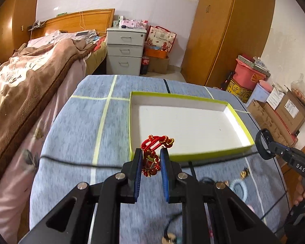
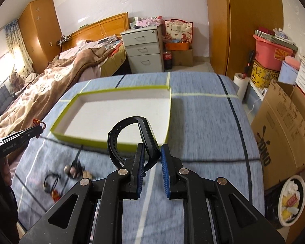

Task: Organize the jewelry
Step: 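Carry both items into the green box and open the left gripper releasing the red tie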

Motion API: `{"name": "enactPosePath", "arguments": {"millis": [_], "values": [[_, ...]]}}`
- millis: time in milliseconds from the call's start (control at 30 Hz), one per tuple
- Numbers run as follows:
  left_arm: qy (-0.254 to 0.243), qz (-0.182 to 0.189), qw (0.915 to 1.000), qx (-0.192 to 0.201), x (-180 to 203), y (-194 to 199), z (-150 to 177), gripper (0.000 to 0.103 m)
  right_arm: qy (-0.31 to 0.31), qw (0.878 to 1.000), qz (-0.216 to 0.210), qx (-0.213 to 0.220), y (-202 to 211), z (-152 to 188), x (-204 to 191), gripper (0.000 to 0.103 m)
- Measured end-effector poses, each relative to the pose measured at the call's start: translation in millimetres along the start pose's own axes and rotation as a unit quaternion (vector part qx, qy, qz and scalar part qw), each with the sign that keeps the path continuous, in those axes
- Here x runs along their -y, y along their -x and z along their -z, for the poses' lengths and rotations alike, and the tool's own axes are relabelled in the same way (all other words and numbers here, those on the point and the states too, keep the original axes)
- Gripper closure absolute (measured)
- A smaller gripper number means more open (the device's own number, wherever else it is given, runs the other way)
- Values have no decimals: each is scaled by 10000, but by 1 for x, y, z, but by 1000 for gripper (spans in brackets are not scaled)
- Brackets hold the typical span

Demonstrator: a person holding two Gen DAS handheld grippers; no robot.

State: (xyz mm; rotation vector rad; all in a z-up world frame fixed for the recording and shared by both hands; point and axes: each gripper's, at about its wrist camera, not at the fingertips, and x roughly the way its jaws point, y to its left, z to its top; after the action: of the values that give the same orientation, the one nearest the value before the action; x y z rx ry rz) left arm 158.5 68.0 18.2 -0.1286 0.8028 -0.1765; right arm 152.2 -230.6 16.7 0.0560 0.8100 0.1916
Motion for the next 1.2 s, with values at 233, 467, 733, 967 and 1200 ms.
{"name": "enactPosePath", "arguments": {"millis": [233, 467, 733, 967, 1200], "values": [[110, 123, 9998, -111, -2, -26, -24, 85, 0, 9999, 118, -24, -25, -26, -2, 86], [113, 117, 9995, -281, 1, -58, -38, 85, -61, 9993, 241, -276, -60, -45, 2, 86], [167, 98, 9981, -579, 2, -91, -50, 85, -50, 9976, 361, -582, -96, -56, 4, 86], [108, 74, 9973, -728, 7, -108, -52, 84, -29, 9963, 447, -729, -112, -61, 7, 86], [185, 84, 9965, -809, 4, -115, -50, 84, 38, 9961, 472, -738, -116, -63, 3, 86]]}}
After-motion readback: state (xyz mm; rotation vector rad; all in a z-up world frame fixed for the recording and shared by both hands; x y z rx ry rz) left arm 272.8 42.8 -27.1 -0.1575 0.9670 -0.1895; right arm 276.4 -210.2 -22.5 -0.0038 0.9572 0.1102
